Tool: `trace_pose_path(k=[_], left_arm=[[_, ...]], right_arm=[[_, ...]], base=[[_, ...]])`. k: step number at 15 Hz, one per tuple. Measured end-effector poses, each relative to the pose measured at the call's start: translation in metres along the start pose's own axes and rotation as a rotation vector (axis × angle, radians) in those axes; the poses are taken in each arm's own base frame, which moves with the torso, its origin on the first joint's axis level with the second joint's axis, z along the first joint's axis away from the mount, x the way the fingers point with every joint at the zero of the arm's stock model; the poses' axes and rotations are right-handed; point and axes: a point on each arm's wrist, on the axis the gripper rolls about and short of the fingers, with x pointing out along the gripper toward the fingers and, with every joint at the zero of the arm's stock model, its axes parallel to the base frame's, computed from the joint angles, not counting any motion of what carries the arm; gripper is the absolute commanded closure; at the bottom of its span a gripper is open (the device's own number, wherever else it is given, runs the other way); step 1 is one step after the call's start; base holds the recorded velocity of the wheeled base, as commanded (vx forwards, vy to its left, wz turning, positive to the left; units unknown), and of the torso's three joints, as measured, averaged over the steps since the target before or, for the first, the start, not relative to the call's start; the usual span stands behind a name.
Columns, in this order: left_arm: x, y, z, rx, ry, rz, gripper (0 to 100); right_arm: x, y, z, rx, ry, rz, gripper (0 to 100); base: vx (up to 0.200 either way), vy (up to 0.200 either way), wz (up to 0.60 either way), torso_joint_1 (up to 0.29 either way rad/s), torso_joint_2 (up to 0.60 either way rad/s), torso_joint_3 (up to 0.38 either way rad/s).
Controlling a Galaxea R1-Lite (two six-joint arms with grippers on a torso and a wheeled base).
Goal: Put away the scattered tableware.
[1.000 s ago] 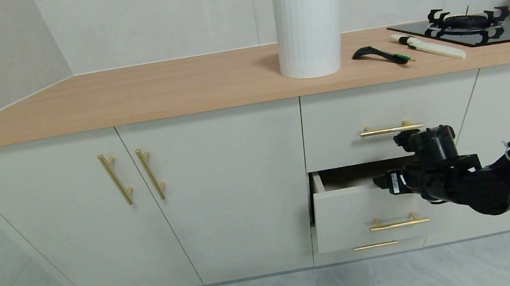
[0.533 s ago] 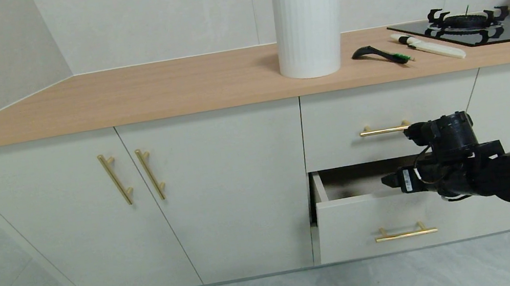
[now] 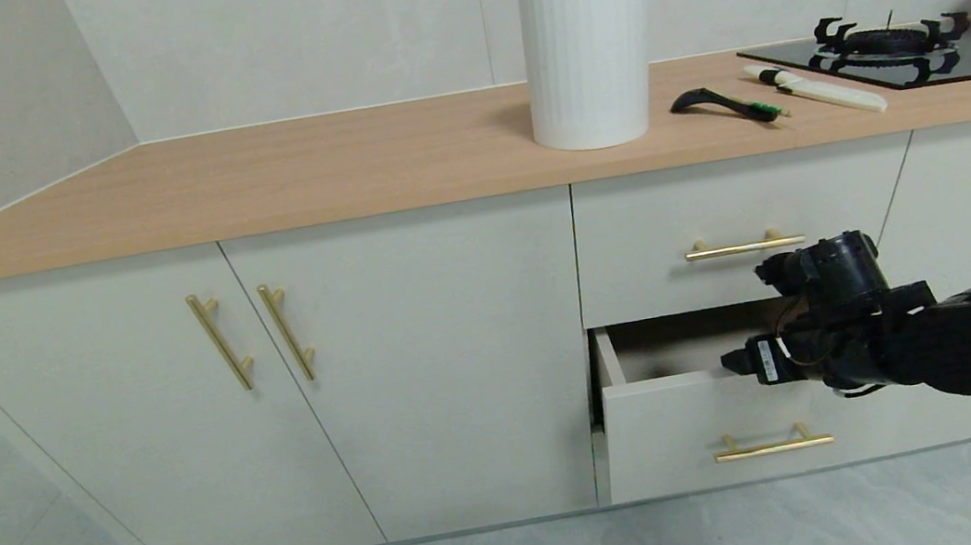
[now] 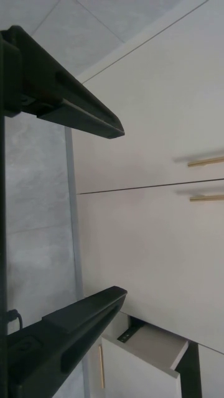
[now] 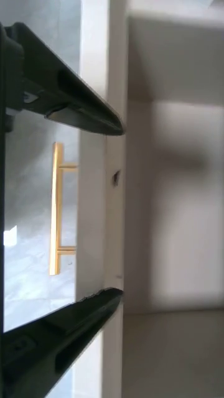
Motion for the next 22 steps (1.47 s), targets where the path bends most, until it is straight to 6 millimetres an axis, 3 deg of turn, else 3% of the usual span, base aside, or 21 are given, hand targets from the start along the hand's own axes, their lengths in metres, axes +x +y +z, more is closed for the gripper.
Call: trace_pose_path(k=[12, 22], left_arm=[[0.000, 0.000, 0.000, 0.000, 0.000, -0.001, 0], [0.000, 0.000, 0.000, 0.000, 0.000, -0.002, 0]], right_arm=[[-0.043, -0.007, -0.001, -0.045, 0.262, -0.001, 0], [-0.060, 0.002, -0.007, -0.126, 0.364, 0.010, 0]], base=[[0.000, 0.000, 0.00, 0.000, 0.00, 0.000], [0.000, 0.000, 0.00, 0.000, 0.00, 0.000]])
